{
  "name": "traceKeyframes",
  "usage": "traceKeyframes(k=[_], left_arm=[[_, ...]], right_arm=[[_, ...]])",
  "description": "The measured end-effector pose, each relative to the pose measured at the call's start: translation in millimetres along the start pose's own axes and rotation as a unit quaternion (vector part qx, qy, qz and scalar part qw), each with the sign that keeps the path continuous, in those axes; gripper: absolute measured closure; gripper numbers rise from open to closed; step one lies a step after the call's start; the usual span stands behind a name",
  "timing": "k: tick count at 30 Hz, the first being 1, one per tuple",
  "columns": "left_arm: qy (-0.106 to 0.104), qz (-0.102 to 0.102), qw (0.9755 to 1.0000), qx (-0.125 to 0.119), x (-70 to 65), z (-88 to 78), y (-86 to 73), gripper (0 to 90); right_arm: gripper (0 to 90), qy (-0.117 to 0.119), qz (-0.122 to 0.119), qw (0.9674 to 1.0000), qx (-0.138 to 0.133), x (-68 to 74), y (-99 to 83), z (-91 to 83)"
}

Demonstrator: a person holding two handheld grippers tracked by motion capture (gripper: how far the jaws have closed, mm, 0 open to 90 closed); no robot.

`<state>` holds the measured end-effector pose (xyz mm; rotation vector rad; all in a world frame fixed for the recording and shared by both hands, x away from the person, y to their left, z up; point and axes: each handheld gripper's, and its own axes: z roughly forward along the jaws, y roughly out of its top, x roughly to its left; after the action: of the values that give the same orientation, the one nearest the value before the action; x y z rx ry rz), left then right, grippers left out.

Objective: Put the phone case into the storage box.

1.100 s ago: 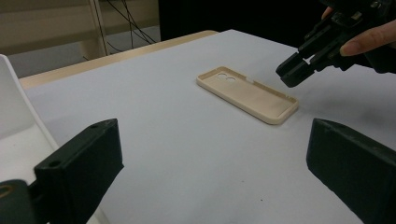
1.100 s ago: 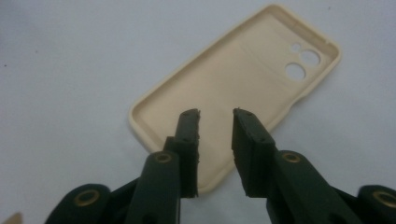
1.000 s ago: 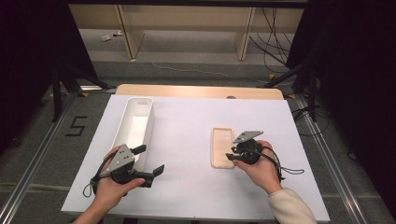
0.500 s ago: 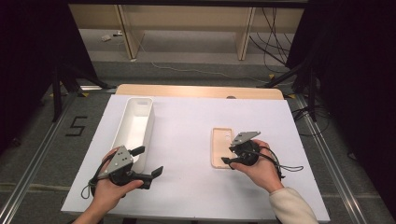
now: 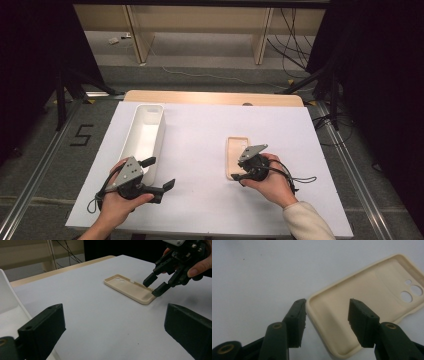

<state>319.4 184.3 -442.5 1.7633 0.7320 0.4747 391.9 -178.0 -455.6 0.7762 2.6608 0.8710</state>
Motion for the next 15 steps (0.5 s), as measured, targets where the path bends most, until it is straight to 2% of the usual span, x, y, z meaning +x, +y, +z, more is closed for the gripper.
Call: traceKeyframes(k=[2, 3, 4, 10, 15], left_arm=[[0.000, 0.000, 1.0000, 0.000, 0.0, -0.1, 0.0, 2.7], [0.000, -0.001, 1.0000, -0.001, -0.1, -0.1, 0.0, 2.7], [0.000, -0.001, 1.0000, -0.001, -0.2, -0.3, 0.1, 2.7], [-0.001, -0.001, 1.0000, 0.000, -0.6, 0.0, 0.1, 2.7], [-0.004, 0.000, 1.0000, 0.000, -1.0, 0.6, -0.1, 2.7]], right_arm=[[51.1, -0.004, 0.003, 1.0000, -0.001, 1.7, 0.2, 2.1], [51.8, 0.003, -0.004, 1.0000, 0.003, 1.0, 0.9, 2.2], [52.4, -0.003, -0.004, 1.0000, 0.000, 2.3, 1.1, 4.4], [54.7, 0.011, -0.019, 0.9997, 0.013, 5.8, 3.7, 12.9], [57.1, 0.010, -0.027, 0.9994, 0.017, 9.2, 4.2, 17.3]])
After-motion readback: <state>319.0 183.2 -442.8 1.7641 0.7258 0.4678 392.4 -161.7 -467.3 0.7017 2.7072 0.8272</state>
